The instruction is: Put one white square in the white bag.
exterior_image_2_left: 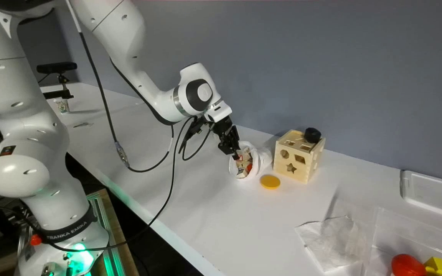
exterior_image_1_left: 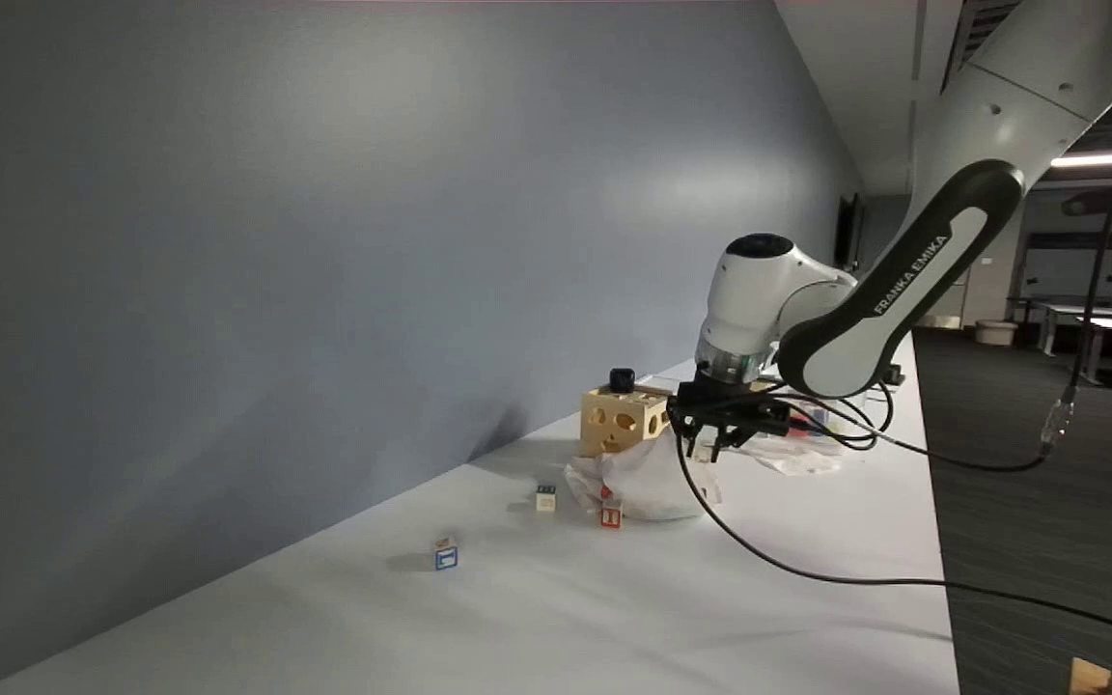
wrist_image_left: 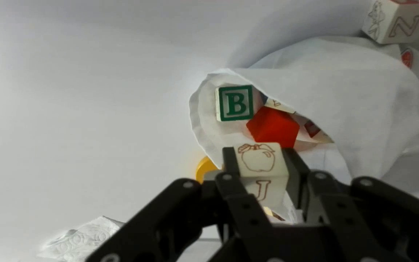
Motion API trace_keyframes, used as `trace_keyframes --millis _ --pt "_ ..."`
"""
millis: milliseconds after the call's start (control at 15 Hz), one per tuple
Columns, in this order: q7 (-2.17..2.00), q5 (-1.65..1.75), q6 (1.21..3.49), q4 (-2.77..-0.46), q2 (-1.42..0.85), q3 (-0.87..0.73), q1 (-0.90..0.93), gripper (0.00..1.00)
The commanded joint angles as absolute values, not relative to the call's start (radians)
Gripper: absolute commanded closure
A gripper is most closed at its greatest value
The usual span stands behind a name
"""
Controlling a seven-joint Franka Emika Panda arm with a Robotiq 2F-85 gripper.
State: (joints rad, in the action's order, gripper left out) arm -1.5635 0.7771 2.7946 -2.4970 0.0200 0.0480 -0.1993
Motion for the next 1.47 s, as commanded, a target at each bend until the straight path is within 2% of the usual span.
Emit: trace_keyframes --millis 0,667,733,800,1200,1400 --pt "-1.655 0.883 2.870 -2.466 -0.044 0.039 -0.211 0.91" --pt "-1.795 0.996 3.000 -2.364 -0.185 0.017 -0.198 0.91" --pt "-1.791 0.987 3.012 -2.361 -0.194 0.019 -0.196 0.57" --pt "-1.793 0.988 3.021 -2.358 -0.201 0.018 -0.195 0.40" --pt "-1.697 0.832 2.975 -2.405 -0.172 0.072 -0.221 0.01" --pt "-1.609 0.665 2.876 -2.436 -0.121 0.127 -0.238 0.00"
